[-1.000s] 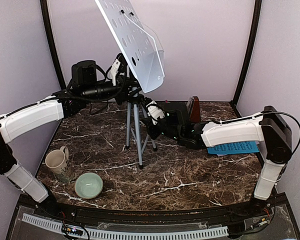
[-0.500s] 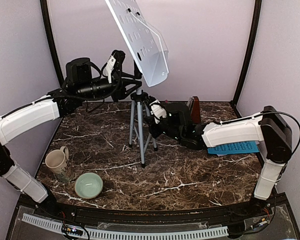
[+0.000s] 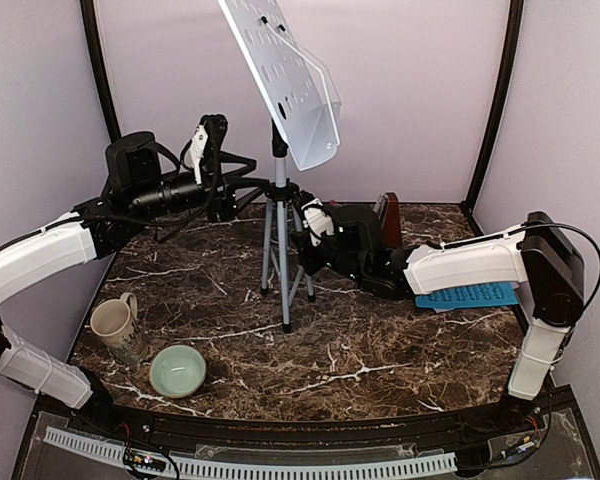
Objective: Set up the instrument practice props
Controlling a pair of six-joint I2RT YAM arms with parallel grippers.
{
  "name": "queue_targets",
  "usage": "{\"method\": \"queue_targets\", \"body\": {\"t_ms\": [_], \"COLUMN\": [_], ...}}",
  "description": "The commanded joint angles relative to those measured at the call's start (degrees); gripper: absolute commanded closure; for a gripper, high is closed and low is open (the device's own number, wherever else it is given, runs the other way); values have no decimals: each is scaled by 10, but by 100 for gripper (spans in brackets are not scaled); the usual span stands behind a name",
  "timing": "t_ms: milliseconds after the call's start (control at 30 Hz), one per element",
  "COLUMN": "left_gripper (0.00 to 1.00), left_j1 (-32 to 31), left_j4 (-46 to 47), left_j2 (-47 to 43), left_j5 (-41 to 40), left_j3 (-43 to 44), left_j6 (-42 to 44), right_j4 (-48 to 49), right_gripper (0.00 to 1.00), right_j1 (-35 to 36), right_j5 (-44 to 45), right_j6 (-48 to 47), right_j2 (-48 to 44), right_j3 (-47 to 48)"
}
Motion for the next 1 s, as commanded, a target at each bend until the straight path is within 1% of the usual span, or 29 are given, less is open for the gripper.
{"method": "queue_targets", "body": {"t_ms": [0,33,133,200,333,467,533,667,833,967], "left_gripper": [37,36,36,39,44,47,50,53,54,55], "left_j1": [2,9,48,68,73,69,57,47,34,21], "left_j4": [21,25,43,68,125,160,169,197,236,252], "left_j2": [-51,-60,-78,-78,-59,-19,3,44,84,118], "left_j5": [-27,-34,-14,-10,-17,-4,-16,-30,-52,-85], "left_j3": [-67,-86,-147,-181,-223,-221,-214,-207,-199,-181], "left_j6": [17,18,15,3,49,67,81,81,66,59], "right_j4": [-37,-37,-38,-39,-40,-42,-44,-46,-48,-49], "right_gripper": [100,100,100,100,100,100,100,100,100,100], "right_j1": [-4,-3,1,3,4,4,4,4,4,4], "right_j5": [42,43,44,45,45,50,52,54,56,56], "right_j6": [-17,-17,-19,-19,-19,-19,-20,-28,-24,-22], "right_j2": [-1,0,0,-1,-2,-3,-4,-3,-6,-3], "right_j3": [-9,-9,-7,-8,-9,-9,-10,-9,-5,-5]}}
